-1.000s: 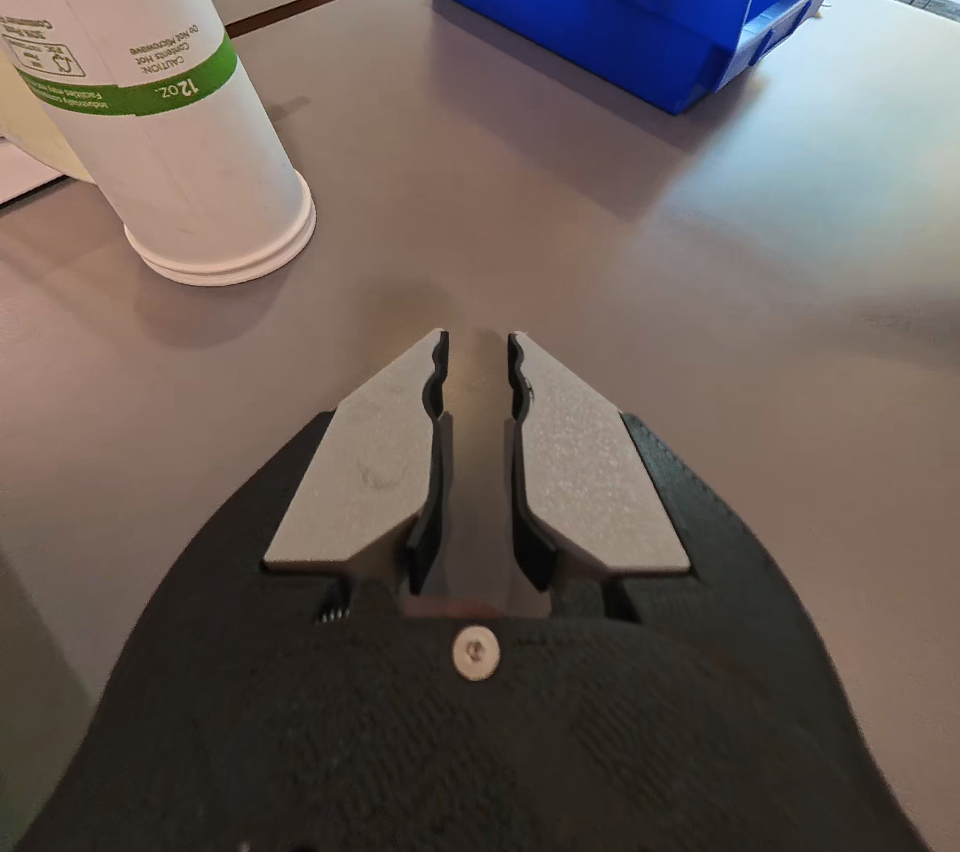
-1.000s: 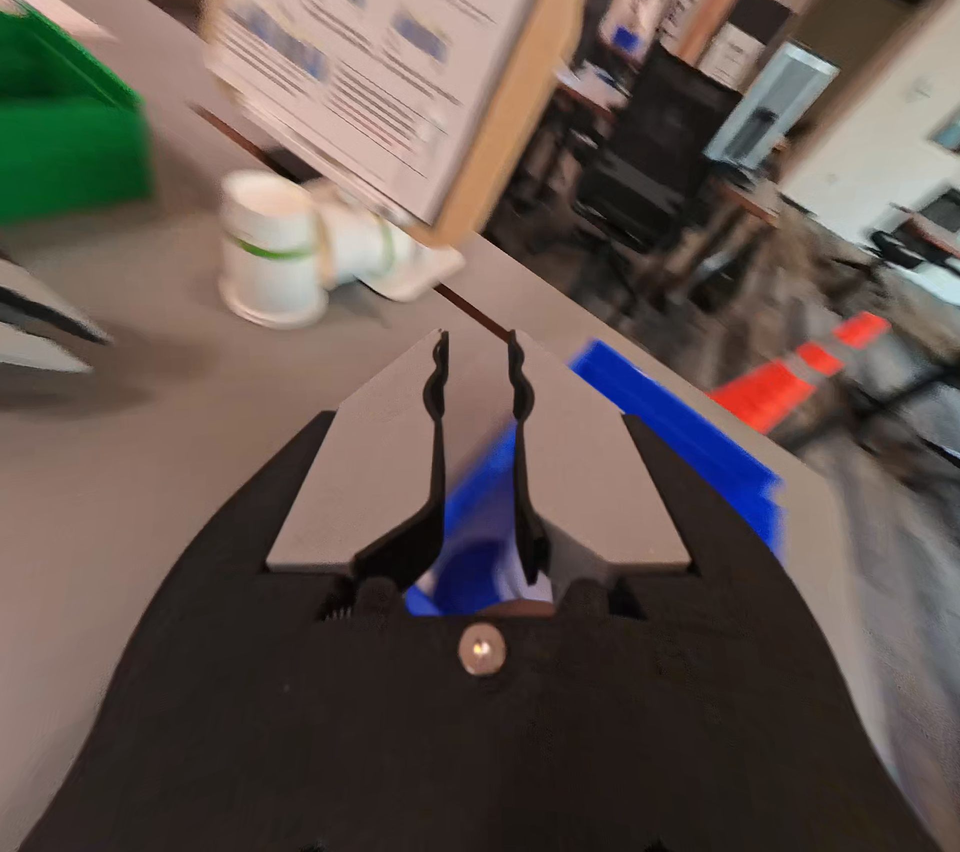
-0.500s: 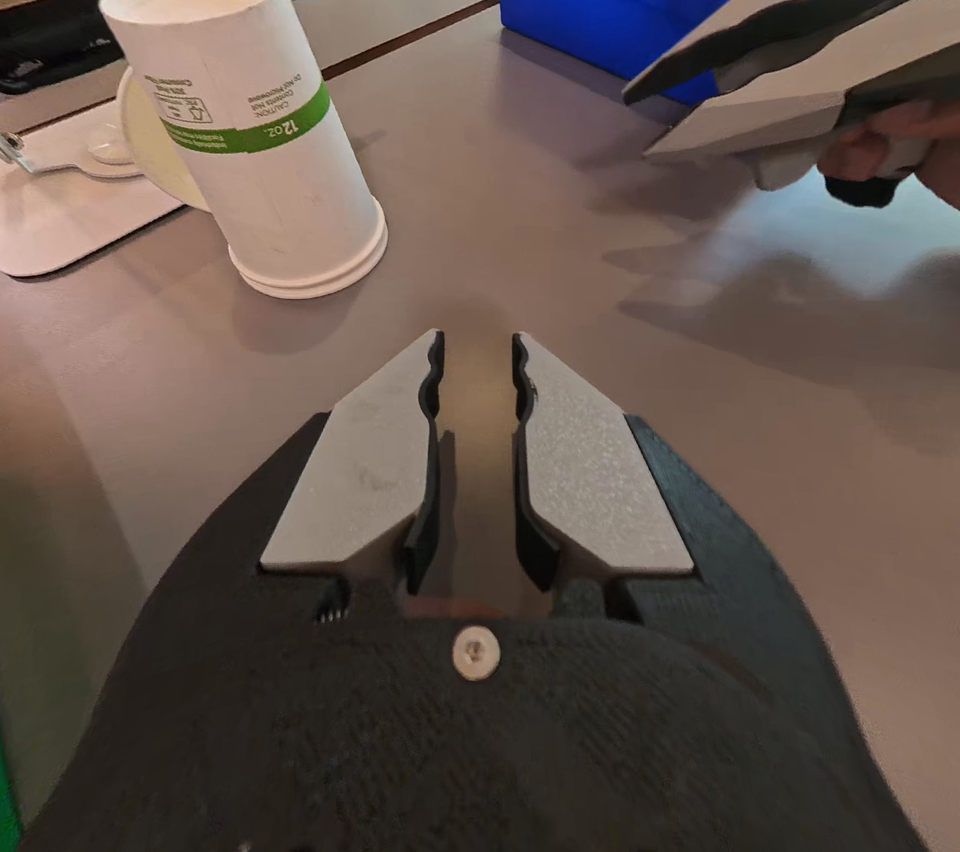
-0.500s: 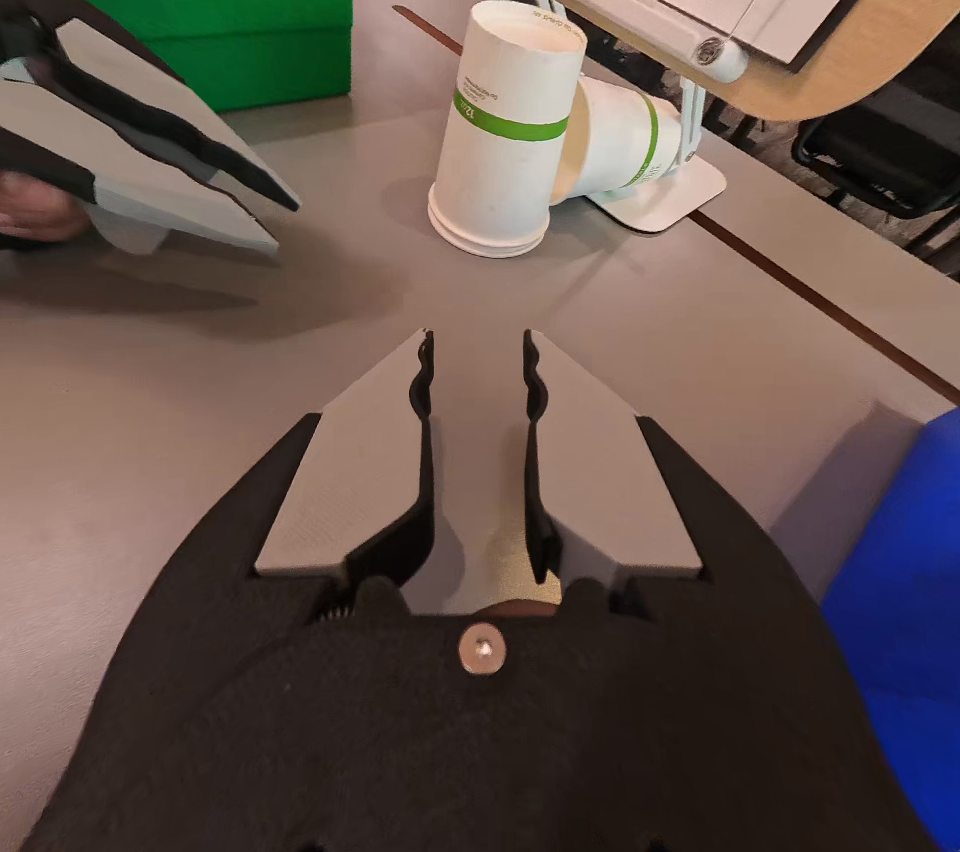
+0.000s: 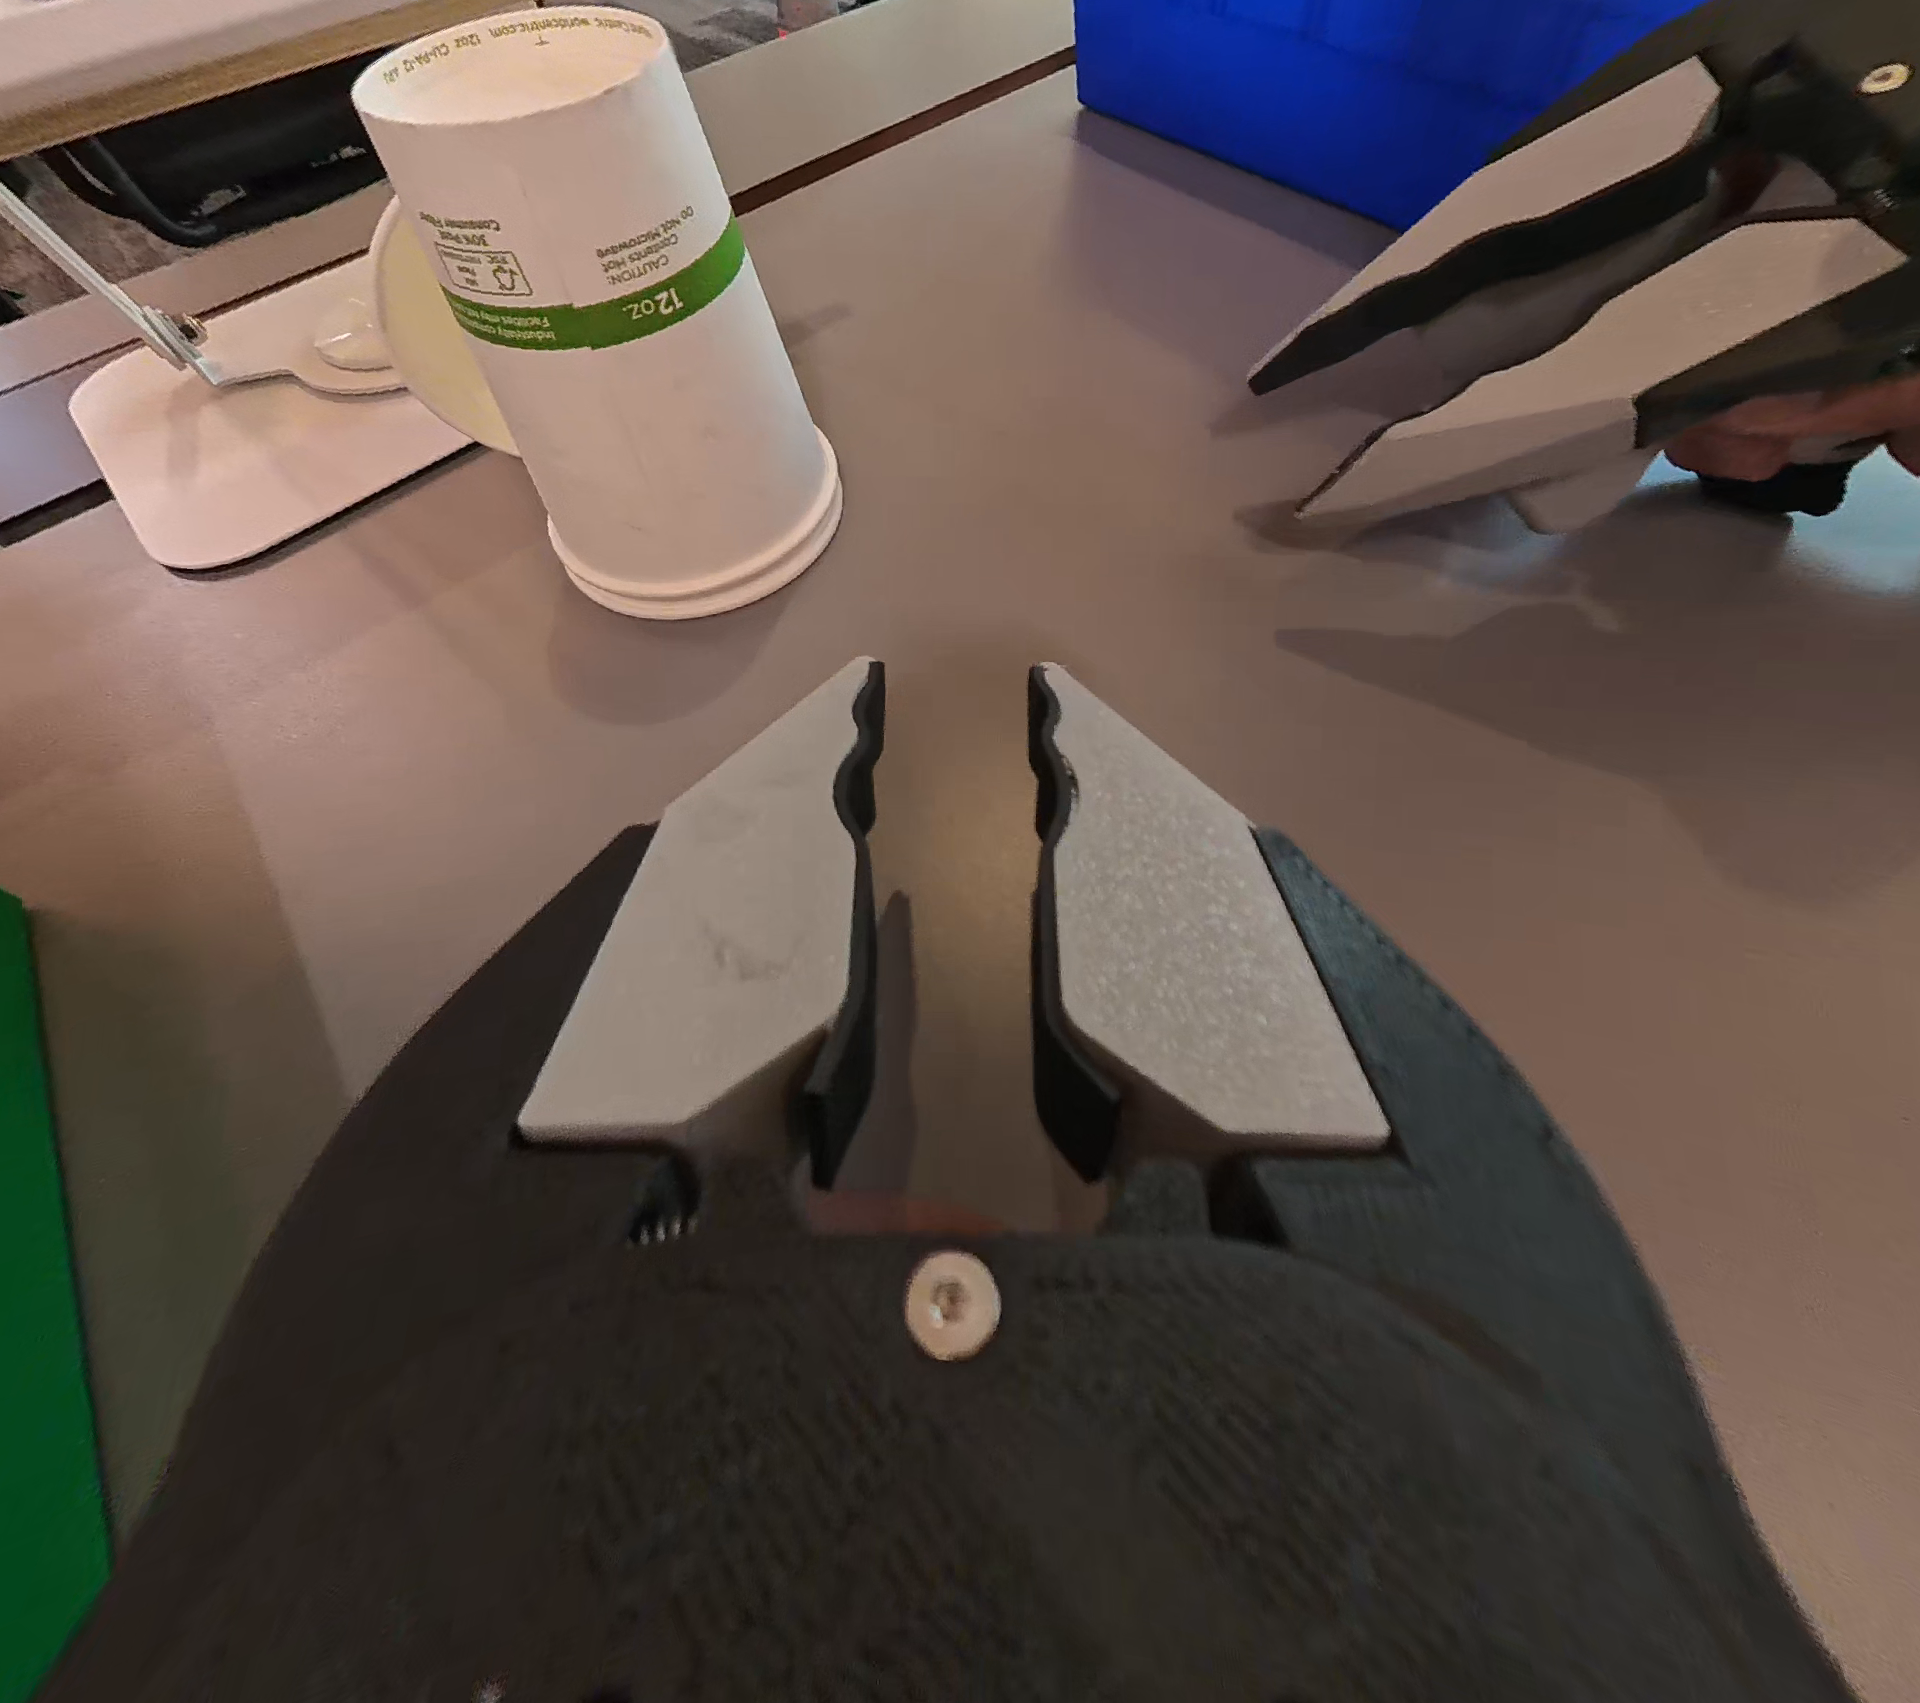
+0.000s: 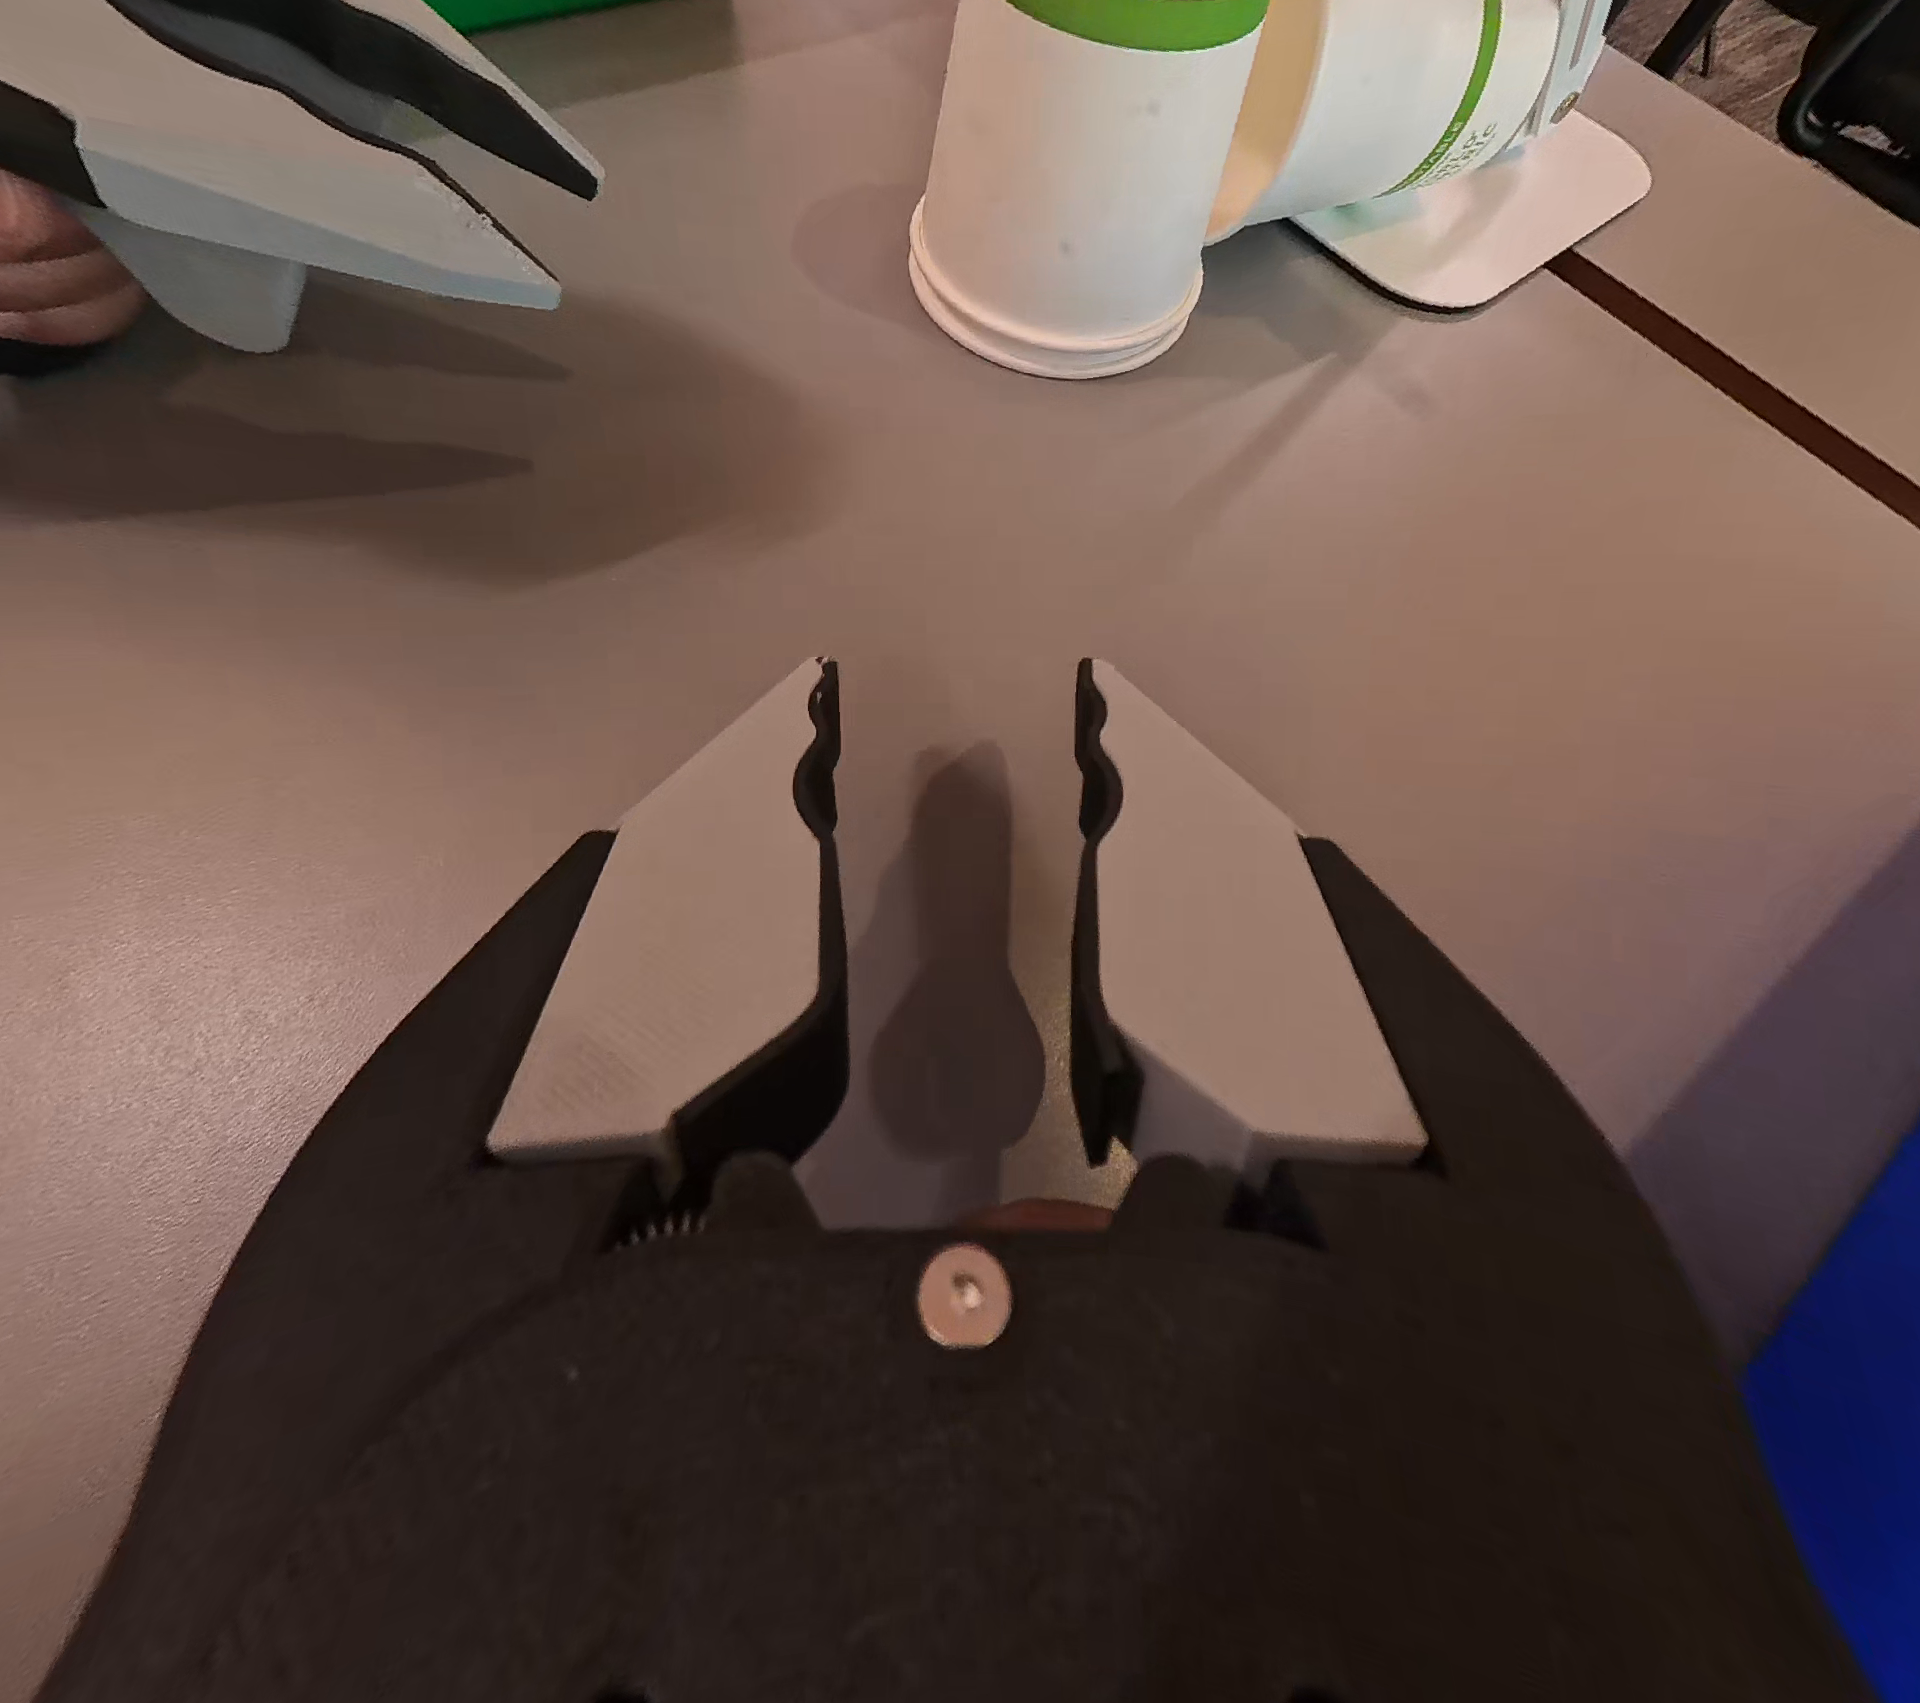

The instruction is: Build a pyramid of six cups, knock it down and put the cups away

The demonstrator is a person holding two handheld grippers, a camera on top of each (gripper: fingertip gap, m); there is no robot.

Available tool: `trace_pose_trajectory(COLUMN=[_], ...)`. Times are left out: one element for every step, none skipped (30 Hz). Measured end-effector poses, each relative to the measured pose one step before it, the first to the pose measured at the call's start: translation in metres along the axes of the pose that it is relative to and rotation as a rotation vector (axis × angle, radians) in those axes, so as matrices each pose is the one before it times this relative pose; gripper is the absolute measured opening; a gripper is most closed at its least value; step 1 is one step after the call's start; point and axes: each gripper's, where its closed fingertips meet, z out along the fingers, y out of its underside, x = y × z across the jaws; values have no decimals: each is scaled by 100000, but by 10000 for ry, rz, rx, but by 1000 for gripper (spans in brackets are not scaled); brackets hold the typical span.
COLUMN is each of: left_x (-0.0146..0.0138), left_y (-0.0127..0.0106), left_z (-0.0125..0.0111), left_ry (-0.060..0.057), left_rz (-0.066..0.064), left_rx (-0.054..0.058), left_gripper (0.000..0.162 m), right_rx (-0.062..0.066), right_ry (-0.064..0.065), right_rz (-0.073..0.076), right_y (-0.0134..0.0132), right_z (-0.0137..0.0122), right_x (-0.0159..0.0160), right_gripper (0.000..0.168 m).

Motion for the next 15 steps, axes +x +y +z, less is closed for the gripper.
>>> trace_pose_trajectory(left_x=[-61, -70, -85, -84, -58, -57, -20, -20, -1, -7, -56, -70, -103, -198, -240], left_y=[8, -14, -22, -28, -20, -22, 1, 3, -1, -28, -103, -143, -147, -154, -202], left_z=[-2, -13, -22, -28, -27, -13, -5, 15, 21, 50, 62, 94, 159, 231, 269], left_ry=[1, -2, -7, -3, -6, -5, -2, -14, -15, -15, -35, -29, -10, -38, -63], left_rz=[-58, -70, -74, -70, -59, -42, -20, -1, 13, 20, 16, 2, -29, -73, -79], left_rx=[0, 15, 26, 23, 22, 18, 2, -9, -8, 5, 40, 65, 49, 32, 23], left_gripper=[25, 25, 25, 25, 25, 25, 25, 25, 25, 25, 25, 25, 25, 25, 26], right_rx=[-7, 14, 22, 16, 22, 14, -2, -5, -6, -29, -37, -26, -27, -36, -38], right_ry=[-13, -17, -40, -25, -14, -28, -20, 9, 12, -2, 4, 20, 17, 7, -2], right_rz=[15, 19, 15, 25, 28, 23, 25, 22, 5, -8, -12, -13, -17, -13, -10], right_y=[26, 3, -16, -4, -17, -7, 6, 6, 11, 35, 33, 29, 30, 44, 45], right_z=[-31, -43, -43, -51, -38, -24, 1, 6, 12, 28, 40, 29, 28, 39, 42], right_x=[-23, -17, -45, -18, 13, -13, -1, 37, 17, 0, -12, 13, 10, -2, -9], right_gripper=[43, 43, 43, 43, 43, 43, 43, 43, 43, 43, 43, 43, 43, 43, 43])
